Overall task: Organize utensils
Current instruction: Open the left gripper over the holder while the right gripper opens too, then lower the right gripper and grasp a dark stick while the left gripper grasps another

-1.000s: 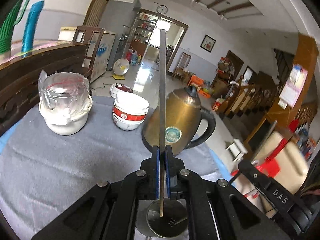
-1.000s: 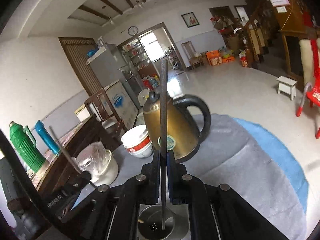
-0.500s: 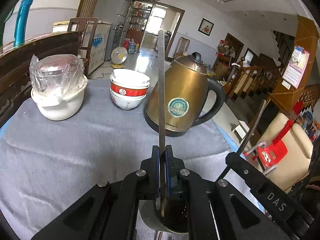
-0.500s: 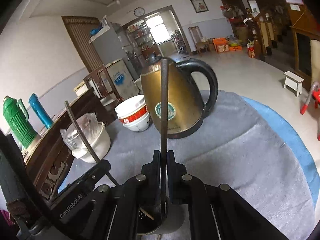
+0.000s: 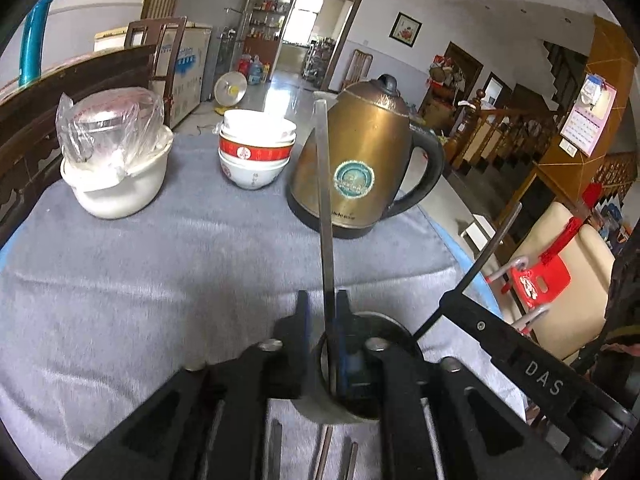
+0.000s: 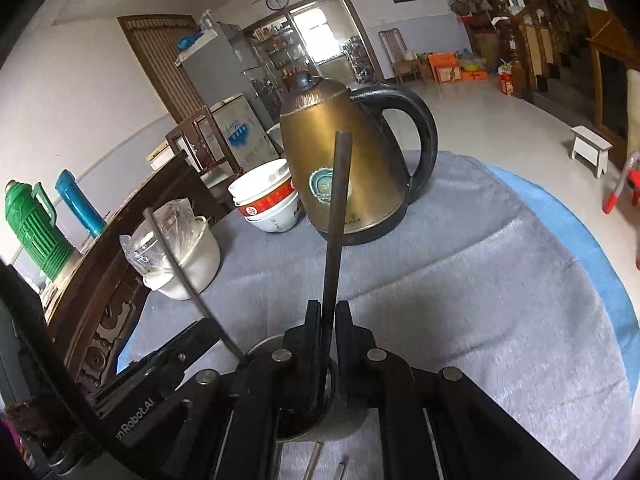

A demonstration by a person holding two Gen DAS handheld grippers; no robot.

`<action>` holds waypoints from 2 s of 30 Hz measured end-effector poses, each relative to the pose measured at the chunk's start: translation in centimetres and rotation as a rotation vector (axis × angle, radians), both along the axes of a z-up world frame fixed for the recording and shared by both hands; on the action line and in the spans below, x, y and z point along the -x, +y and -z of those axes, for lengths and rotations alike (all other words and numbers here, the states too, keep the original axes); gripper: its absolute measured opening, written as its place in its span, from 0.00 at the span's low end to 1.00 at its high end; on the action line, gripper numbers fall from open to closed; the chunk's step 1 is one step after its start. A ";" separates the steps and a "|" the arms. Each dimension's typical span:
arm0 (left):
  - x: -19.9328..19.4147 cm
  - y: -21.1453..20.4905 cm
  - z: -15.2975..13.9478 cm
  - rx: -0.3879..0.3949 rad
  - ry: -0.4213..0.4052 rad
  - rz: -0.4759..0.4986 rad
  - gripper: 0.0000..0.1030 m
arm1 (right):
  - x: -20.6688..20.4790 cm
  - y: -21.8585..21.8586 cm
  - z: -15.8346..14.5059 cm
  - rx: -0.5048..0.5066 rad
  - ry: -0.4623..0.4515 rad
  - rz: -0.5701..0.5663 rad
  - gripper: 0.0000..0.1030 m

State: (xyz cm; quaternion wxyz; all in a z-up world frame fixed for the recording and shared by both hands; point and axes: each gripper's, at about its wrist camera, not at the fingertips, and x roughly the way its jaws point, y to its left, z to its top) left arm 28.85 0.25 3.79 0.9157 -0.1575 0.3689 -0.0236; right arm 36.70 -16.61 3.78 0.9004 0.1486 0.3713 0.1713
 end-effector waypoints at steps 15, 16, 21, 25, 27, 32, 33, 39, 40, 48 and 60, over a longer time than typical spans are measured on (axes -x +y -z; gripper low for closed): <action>9.3 5.6 -1.7 0.021 0.000 -0.069 0.57 | 6.4 -3.4 -2.0 -0.011 -0.002 0.044 0.65; 10.3 6.2 -1.4 0.023 0.018 -0.076 0.59 | 7.1 -3.7 -1.8 -0.015 0.010 0.042 0.65; 14.6 8.6 2.5 0.030 0.176 -0.097 0.61 | 10.7 -4.1 2.4 -0.023 0.183 -0.019 0.65; 17.5 9.8 6.5 0.041 0.322 -0.124 0.61 | 12.4 -3.3 6.7 -0.009 0.369 -0.078 0.57; 18.6 10.2 8.0 0.069 0.374 -0.135 0.61 | 12.8 -2.3 7.8 0.015 0.421 -0.110 0.47; 19.7 10.4 9.3 0.107 0.412 -0.148 0.61 | 12.6 -0.1 9.0 0.019 0.490 -0.153 0.39; 19.8 10.3 9.4 0.105 0.415 -0.147 0.61 | 12.4 0.7 9.1 0.039 0.495 -0.160 0.39; 19.9 9.5 9.3 0.098 0.419 -0.112 0.61 | 11.4 3.1 10.5 0.103 0.546 -0.160 0.25; 19.9 9.3 9.2 0.098 0.419 -0.102 0.61 | 11.3 3.3 10.6 0.111 0.553 -0.156 0.25; 18.3 8.1 8.9 0.065 0.460 -0.062 0.61 | 10.7 5.3 11.0 0.192 0.567 -0.187 0.11; 13.9 5.3 10.4 0.085 0.612 -0.033 0.61 | 10.3 4.4 11.1 0.204 0.545 -0.241 0.10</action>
